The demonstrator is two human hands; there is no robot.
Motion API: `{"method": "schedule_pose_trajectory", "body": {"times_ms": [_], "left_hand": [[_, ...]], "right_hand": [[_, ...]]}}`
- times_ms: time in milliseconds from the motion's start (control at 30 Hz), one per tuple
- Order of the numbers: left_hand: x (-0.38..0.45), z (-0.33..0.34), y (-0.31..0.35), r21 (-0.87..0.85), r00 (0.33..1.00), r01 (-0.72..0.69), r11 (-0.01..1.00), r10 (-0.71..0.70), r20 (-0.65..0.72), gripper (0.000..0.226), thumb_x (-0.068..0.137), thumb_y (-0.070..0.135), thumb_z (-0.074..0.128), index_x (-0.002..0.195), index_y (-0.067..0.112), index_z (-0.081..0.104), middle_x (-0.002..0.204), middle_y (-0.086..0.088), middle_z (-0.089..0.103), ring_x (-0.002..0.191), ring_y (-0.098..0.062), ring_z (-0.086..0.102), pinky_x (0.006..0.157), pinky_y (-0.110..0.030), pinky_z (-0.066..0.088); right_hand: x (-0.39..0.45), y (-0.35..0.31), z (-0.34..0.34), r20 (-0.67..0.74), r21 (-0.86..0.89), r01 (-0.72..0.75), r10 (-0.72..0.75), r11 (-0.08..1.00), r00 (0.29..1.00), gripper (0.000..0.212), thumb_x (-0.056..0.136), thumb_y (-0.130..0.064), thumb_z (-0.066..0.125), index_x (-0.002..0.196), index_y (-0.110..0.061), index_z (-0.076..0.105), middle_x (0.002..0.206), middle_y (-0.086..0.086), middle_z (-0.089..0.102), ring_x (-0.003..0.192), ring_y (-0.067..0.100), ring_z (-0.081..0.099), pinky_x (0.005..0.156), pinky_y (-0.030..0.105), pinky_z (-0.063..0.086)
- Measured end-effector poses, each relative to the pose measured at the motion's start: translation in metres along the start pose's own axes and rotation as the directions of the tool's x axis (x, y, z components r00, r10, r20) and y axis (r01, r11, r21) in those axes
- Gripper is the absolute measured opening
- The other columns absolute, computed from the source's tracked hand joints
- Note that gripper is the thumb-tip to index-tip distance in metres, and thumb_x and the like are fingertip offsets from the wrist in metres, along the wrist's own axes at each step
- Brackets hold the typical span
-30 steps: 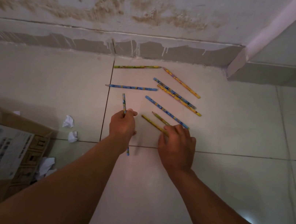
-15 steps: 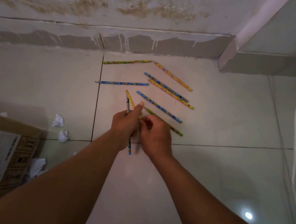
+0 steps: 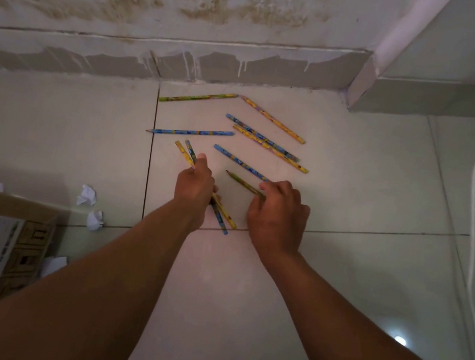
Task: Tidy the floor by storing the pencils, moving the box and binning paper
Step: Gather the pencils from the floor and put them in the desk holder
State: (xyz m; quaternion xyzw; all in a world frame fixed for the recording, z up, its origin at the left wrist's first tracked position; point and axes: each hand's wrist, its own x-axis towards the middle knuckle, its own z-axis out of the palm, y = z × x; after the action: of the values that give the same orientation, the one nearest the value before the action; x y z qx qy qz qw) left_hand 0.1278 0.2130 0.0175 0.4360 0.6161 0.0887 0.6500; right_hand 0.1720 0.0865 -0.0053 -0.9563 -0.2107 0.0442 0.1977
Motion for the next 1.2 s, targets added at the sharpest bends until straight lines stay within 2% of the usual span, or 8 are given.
{"method": "schedule_pose_trajectory", "body": {"times_ms": [100, 200, 467, 567, 667, 800, 967, 1200], "left_hand": [[-0.005, 0.002, 0.001, -0.070, 1.000, 0.016, 0.997, -0.015, 0.017, 0.040, 0.105, 0.042, 0.039, 0.079, 0.012, 0.046, 0.067, -0.004, 0.040, 0.054, -0.015, 0.044, 0.050, -0.027, 0.053], [-0.006, 0.001, -0.002, 0.035, 1.000, -0.029, 0.999, 0.029, 0.001, 0.040, 0.105, 0.041, 0.040, 0.078, 0.014, 0.052, 0.061, -0.003, 0.037, 0.047, -0.014, 0.034, 0.040, -0.022, 0.038], [-0.012, 0.006, 0.004, 0.121, 0.996, -0.021, 0.992, 0.010, 0.088, 0.047, 0.077, 0.058, 0.075, 0.082, 0.014, 0.060, 0.059, -0.003, 0.049, 0.049, -0.013, 0.041, 0.047, -0.024, 0.037], [-0.007, 0.008, 0.005, 0.095, 0.999, -0.001, 0.995, -0.004, 0.051, 0.039, 0.087, 0.049, 0.069, 0.078, 0.011, 0.066, 0.079, -0.014, 0.068, 0.070, -0.023, 0.059, 0.064, -0.032, 0.048], [-0.002, 0.009, 0.006, 0.074, 1.000, 0.012, 0.997, -0.011, -0.016, 0.041, 0.098, 0.047, 0.053, 0.078, 0.012, 0.059, 0.078, -0.008, 0.059, 0.067, -0.021, 0.054, 0.061, -0.032, 0.043], [-0.002, 0.009, 0.009, 0.059, 1.000, 0.012, 0.998, -0.010, -0.029, 0.044, 0.101, 0.049, 0.046, 0.076, 0.013, 0.052, 0.071, -0.003, 0.046, 0.056, -0.016, 0.037, 0.051, -0.028, 0.033], [0.002, 0.006, 0.010, 0.072, 0.999, 0.037, 0.997, -0.035, -0.026, 0.042, 0.100, 0.050, 0.046, 0.085, 0.012, 0.056, 0.077, -0.004, 0.052, 0.062, -0.016, 0.049, 0.061, -0.030, 0.048], [0.002, 0.007, 0.002, 0.151, 0.998, -0.036, 0.988, 0.044, -0.050, 0.041, 0.097, 0.048, 0.055, 0.088, 0.010, 0.066, 0.056, -0.001, 0.043, 0.044, -0.014, 0.037, 0.043, -0.022, 0.033]], "right_hand": [[-0.002, 0.009, 0.002, 0.072, -0.067, -0.020, 0.024, 0.998, 0.997, 0.014, 0.087, -0.021, 0.061, 0.097, -0.024, 0.069, 0.097, 0.002, 0.063, 0.098, 0.029, 0.058, 0.082, 0.041, 0.036], [-0.005, 0.011, 0.002, 0.075, -0.056, -0.036, 0.040, 0.998, 0.996, 0.008, 0.087, -0.021, 0.061, 0.091, -0.023, 0.067, 0.093, 0.002, 0.063, 0.095, 0.030, 0.060, 0.080, 0.042, 0.037], [-0.002, -0.034, -0.004, 0.219, 0.552, -0.144, 0.024, 0.821, 0.976, 0.013, 0.090, -0.022, 0.063, 0.099, -0.020, 0.071, 0.094, -0.003, 0.070, 0.086, 0.011, 0.065, 0.079, 0.030, 0.054], [0.000, -0.045, -0.009, 0.265, 0.623, -0.174, 0.003, 0.762, 0.964, 0.016, 0.089, -0.021, 0.064, 0.101, -0.022, 0.075, 0.093, -0.009, 0.073, 0.083, 0.002, 0.066, 0.075, 0.016, 0.052], [0.004, -0.042, -0.011, 0.254, 0.643, -0.156, -0.017, 0.750, 0.967, 0.011, 0.089, -0.019, 0.064, 0.091, -0.021, 0.075, 0.084, -0.009, 0.072, 0.077, 0.002, 0.065, 0.070, 0.013, 0.050], [0.015, -0.022, -0.007, 0.130, 0.475, -0.077, 0.016, 0.877, 0.991, 0.017, 0.086, -0.017, 0.061, 0.098, -0.020, 0.072, 0.098, 0.000, 0.067, 0.092, 0.018, 0.063, 0.082, 0.034, 0.052], [0.030, -0.001, -0.001, 0.061, 0.039, 0.020, -0.022, 0.999, 0.998, 0.030, 0.087, -0.022, 0.059, 0.116, -0.024, 0.066, 0.117, 0.001, 0.058, 0.113, 0.027, 0.051, 0.087, 0.041, 0.037], [0.027, 0.003, 0.006, 0.163, 0.001, -0.043, 0.042, 0.999, 0.986, 0.015, 0.093, -0.020, 0.052, 0.103, -0.024, 0.063, 0.106, 0.003, 0.060, 0.107, 0.029, 0.054, 0.084, 0.040, 0.034]]}}
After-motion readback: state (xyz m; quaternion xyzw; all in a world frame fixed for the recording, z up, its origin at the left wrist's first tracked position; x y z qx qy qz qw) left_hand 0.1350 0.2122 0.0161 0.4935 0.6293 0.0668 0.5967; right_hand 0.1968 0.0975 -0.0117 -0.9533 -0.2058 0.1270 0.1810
